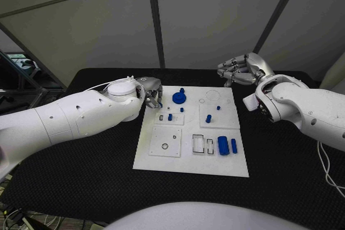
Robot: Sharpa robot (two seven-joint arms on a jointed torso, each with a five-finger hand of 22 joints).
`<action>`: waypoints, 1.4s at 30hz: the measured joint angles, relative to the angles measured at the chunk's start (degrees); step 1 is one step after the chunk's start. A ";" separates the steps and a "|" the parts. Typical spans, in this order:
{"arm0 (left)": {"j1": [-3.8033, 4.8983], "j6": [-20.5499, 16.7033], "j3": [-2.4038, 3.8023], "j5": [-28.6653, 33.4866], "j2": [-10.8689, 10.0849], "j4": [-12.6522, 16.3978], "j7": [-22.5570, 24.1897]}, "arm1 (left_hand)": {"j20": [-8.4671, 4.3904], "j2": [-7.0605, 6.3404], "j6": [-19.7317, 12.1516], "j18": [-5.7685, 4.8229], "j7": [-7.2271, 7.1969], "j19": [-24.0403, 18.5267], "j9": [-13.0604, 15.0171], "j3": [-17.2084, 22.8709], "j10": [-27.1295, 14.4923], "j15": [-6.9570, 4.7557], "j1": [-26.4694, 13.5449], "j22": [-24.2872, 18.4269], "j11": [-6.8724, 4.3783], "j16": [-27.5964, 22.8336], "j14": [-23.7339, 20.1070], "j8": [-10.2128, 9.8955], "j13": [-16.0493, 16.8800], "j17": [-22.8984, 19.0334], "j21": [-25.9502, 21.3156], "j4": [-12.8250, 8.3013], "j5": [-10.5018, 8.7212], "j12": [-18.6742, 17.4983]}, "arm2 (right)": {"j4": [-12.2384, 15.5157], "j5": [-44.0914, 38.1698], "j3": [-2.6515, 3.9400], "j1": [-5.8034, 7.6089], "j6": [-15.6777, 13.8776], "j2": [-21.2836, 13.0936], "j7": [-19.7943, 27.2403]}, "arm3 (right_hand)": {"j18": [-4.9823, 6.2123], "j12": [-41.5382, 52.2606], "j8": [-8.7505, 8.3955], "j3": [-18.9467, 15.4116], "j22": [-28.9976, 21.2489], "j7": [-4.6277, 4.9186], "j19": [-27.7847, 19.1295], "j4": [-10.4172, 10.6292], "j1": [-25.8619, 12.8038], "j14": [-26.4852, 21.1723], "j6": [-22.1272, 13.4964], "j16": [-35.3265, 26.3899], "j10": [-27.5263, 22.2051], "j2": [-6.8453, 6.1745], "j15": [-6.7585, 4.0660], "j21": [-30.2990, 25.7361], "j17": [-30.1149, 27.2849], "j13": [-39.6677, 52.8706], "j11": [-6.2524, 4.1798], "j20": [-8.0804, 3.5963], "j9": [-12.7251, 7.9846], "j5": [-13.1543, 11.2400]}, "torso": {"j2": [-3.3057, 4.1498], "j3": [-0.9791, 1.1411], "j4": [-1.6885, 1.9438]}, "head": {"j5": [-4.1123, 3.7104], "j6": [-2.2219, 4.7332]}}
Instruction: Assemble the parts on the task board
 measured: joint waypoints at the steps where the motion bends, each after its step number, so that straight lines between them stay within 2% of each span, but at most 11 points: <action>1: 0.00 0.00 0.00 0.00 -0.01 0.01 0.00 | 0.00 0.00 0.00 0.00 0.00 0.00 0.05 0.00 -0.07 0.00 0.00 0.00 -0.07 0.00 0.00 0.00 -0.07 0.00 0.00 0.00 0.00 -0.16 | 0.00 0.00 0.00 0.00 0.00 0.00 0.00 | 0.00 0.00 0.00 0.00 0.00 0.00 0.00 0.00 0.00 0.00 0.00 0.00 0.00 0.00 0.00 0.00 0.00 0.00 0.00 0.00 0.00 0.00 | 0.00 0.00 0.00 | 0.00 0.00; 3: 0.00 0.00 0.00 0.00 -0.03 0.03 -0.01 | 0.00 0.00 0.00 0.00 0.00 0.00 0.09 -0.48 -0.07 0.00 0.00 0.00 -0.07 0.00 0.00 0.00 -0.22 0.00 -0.23 0.00 0.00 -0.16 | -0.01 0.00 0.00 0.00 0.00 0.02 0.00 | 0.00 0.00 0.00 0.00 0.00 0.00 0.00 0.00 0.00 0.00 0.00 0.00 0.00 0.00 0.00 0.00 0.00 0.00 0.00 0.00 0.00 0.00 | 0.00 0.00 0.00 | -0.01 -0.01; 4: -0.01 0.01 0.00 -0.01 -0.03 0.04 -0.02 | 0.00 -0.05 0.01 0.01 -0.01 0.00 0.89 -0.48 -0.07 0.00 -0.05 0.00 -0.07 0.00 0.00 0.00 -0.26 0.00 -0.34 0.00 0.00 -0.16 | -0.01 0.00 0.00 0.00 0.00 0.02 0.00 | 0.00 0.00 0.00 0.00 0.00 0.00 0.00 0.00 0.00 0.00 0.00 0.00 0.00 0.00 0.00 0.00 0.00 0.00 0.00 0.00 0.00 0.00 | 0.00 0.00 0.00 | -0.01 -0.03; 5: -0.03 0.02 0.00 -0.01 -0.04 0.04 -0.03 | 0.00 -0.29 0.01 0.01 -0.01 0.00 3.11 -0.88 -0.07 0.00 -0.29 0.00 -0.07 0.00 0.00 0.00 -0.31 0.00 -0.44 0.07 0.00 -0.16 | -0.02 0.00 0.00 0.00 0.00 0.02 0.00 | 0.00 0.00 0.08 0.00 0.00 0.00 0.00 0.00 0.00 0.00 0.00 0.00 0.00 0.00 0.00 0.00 0.00 0.00 0.00 0.00 0.00 0.00 | 0.00 0.00 0.00 | -0.01 -0.03; 6: -0.06 0.03 -0.01 -0.01 -0.04 0.06 -0.05 | 0.00 -0.29 0.01 0.00 -0.01 0.00 3.68 -1.00 -0.07 0.00 -0.29 0.00 -0.07 0.00 0.00 0.01 -0.33 0.00 -0.44 0.06 0.00 -0.34 | -0.02 0.00 0.00 0.00 0.00 0.03 0.00 | 0.00 0.00 0.22 0.00 0.00 0.00 0.00 0.00 0.00 0.00 0.00 0.00 0.00 0.00 0.00 0.00 0.00 0.00 0.00 0.00 0.00 0.00 | 0.00 0.00 0.00 | -0.01 -0.03; 30: -0.12 -0.21 -0.02 -0.02 -0.11 0.10 -0.75 | 0.00 -0.53 0.07 0.01 -0.07 0.00 4.12 -1.90 -0.36 0.00 -0.54 0.00 0.05 0.00 0.00 0.04 -0.42 0.00 -0.44 0.30 -0.06 -0.43 | -0.11 0.00 0.00 -0.01 0.07 0.15 0.01 | 0.00 0.00 0.22 0.00 -0.04 0.00 0.00 -0.01 0.00 -0.21 0.00 0.00 -0.13 0.00 0.21 0.00 0.01 -0.04 0.13 0.00 0.00 0.00 | 0.00 0.01 0.01 | -0.01 0.13; 37: -0.17 -0.43 -0.05 -0.02 -0.16 0.09 -1.08 | 0.00 -0.65 0.08 0.01 -0.08 0.00 4.79 -3.93 -0.48 0.00 -1.01 0.00 -0.07 0.00 0.00 0.18 -0.42 0.00 -0.67 0.73 -0.05 -0.43 | -0.13 0.00 0.00 -0.01 0.08 0.17 0.00 | 0.00 0.00 0.22 0.00 -0.04 0.00 0.00 -0.01 0.00 -0.21 0.00 0.00 -0.21 0.00 0.21 0.00 0.04 -0.05 0.21 0.00 0.00 0.00 | 0.00 0.00 0.01 | -0.01 0.17; 42: -0.20 -0.55 -0.07 -0.02 -0.20 0.07 -1.30 | 0.00 0.00 -0.07 0.01 -0.21 0.00 5.63 -6.58 -0.48 0.00 -1.71 0.00 -0.07 0.00 0.00 0.53 -0.42 0.00 -0.67 1.47 -0.04 -0.43 | -0.13 0.00 0.00 -0.01 0.08 0.17 0.00 | 0.00 0.00 0.22 0.00 -0.05 0.00 0.00 -0.01 0.00 -0.21 0.00 0.00 -0.21 0.00 0.21 0.00 0.03 -0.04 0.21 0.00 0.00 0.00 | 0.00 0.01 0.01 | -0.01 0.21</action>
